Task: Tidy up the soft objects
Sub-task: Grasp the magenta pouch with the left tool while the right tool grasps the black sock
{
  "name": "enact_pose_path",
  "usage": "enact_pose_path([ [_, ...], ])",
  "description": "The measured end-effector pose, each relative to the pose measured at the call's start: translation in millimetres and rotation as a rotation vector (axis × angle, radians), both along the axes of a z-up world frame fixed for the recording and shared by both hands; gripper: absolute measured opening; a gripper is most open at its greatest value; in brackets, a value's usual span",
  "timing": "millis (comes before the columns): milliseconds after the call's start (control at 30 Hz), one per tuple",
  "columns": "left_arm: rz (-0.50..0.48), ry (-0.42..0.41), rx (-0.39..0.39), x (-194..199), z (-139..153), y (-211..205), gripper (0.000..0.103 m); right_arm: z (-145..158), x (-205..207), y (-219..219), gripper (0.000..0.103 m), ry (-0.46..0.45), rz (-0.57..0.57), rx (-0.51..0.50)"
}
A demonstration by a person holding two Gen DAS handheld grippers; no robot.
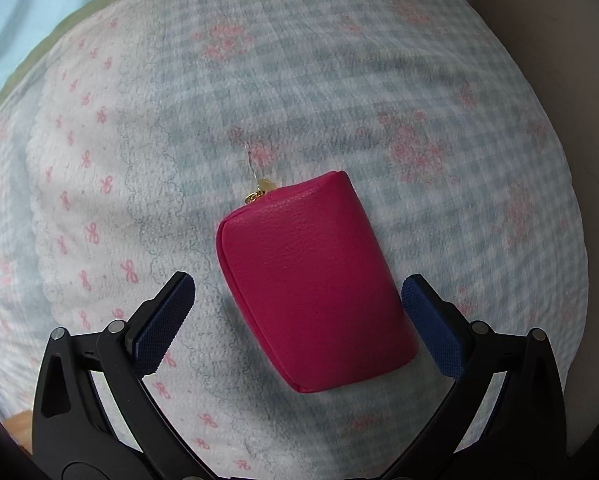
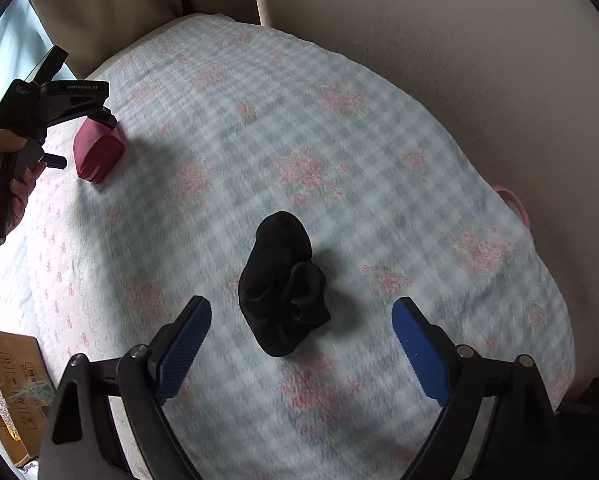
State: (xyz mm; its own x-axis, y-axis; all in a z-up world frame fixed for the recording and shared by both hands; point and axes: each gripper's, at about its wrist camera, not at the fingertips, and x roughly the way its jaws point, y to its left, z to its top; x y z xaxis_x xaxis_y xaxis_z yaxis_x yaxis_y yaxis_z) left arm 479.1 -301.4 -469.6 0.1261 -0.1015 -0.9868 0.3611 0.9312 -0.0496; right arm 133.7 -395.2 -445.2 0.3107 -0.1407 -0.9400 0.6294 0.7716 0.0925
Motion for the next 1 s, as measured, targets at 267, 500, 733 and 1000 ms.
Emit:
enact_pose_path([
  [267,0.024,0.004,0.033,20.1,-17.6,-9.4,0.09,-28.8,19.2,0.1,0.065,0.063,0.015,0.027],
  [500,0.038,0.028,0.007,19.0,-25.0,-12.0,0.065,-35.1,20.9,0.6,0.034,0.085,0.03,0.026],
  [733,-0.022,-0.031,0.021,9.9,-12.7,-12.3,0.051,-32.8,22.8,1.2,0.024,0.076,0.037,0.03],
  [1000,-0.049,-0.048,0.015,-4.8,20.2,-0.7,0.046,-12.9,27.0,-3.3,0.019,0.054,0.052,0.033],
])
